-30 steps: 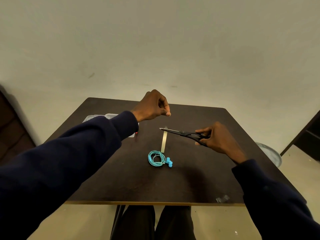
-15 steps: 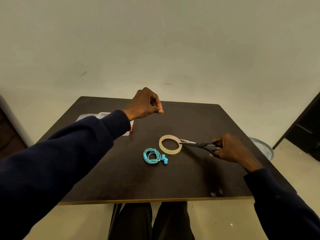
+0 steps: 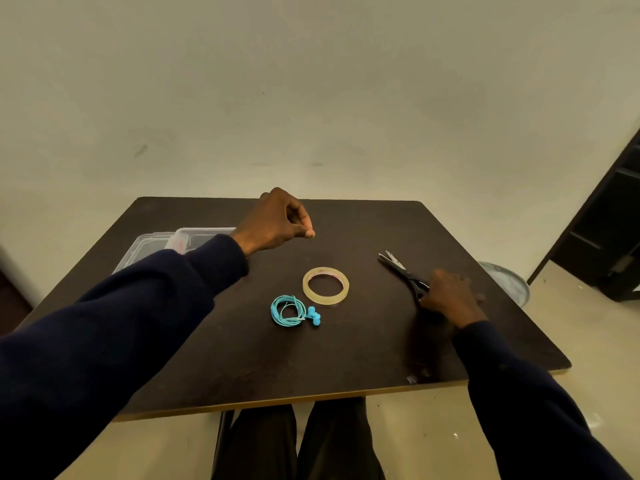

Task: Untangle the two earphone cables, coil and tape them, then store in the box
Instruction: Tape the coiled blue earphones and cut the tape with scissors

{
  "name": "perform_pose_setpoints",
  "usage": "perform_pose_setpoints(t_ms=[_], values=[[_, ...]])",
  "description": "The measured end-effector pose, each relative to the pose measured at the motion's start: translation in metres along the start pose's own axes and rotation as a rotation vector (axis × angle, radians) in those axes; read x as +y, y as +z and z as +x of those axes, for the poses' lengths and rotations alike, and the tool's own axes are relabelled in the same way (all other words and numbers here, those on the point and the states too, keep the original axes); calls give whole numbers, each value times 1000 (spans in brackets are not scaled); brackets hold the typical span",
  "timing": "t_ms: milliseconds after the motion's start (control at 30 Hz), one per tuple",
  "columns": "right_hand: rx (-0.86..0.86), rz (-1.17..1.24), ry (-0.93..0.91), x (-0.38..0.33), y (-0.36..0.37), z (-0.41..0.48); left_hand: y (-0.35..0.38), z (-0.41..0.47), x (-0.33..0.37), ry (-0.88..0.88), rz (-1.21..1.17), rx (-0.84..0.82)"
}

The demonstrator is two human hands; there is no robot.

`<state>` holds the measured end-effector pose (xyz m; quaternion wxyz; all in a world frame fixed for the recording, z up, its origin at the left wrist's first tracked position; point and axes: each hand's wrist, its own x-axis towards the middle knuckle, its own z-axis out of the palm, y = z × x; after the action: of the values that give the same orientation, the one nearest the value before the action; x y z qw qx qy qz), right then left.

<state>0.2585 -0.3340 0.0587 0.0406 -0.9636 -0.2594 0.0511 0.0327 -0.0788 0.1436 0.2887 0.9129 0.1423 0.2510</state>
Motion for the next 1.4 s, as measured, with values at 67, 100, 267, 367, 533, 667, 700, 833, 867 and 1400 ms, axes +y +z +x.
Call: perform_pose_setpoints(t_ms=[67, 100, 267, 367, 533, 667, 700, 833, 867, 1400], values=[[36, -70, -29, -8, -10, -4, 0, 1, 0, -4, -5, -4], [114, -97, -74, -15, -13, -9, 0, 1, 0, -7, -10, -8], [168, 264, -655, -77, 20, -29, 1, -1, -1, -38, -13, -15], [156, 281, -804, -105, 46, -35, 0, -6, -2, -52, -25, -9], [96, 325, -829, -103, 47, -27, -5, -19, -12, -90, -33, 9], [61, 304, -857, -85, 50, -30, -4, -24, -17, -117, -51, 11], [90, 292, -870, -79, 49, -30, -4, -25, -17, -117, -51, 11], [406, 249, -800, -53, 42, -18, -6, -30, -17, -116, -71, 21], [459, 226, -728, -45, 38, -13, -5, -31, -17, -113, -72, 19], [195, 990, -584, -116, 7, -56, 10, -40, -5, -166, -192, -82]])
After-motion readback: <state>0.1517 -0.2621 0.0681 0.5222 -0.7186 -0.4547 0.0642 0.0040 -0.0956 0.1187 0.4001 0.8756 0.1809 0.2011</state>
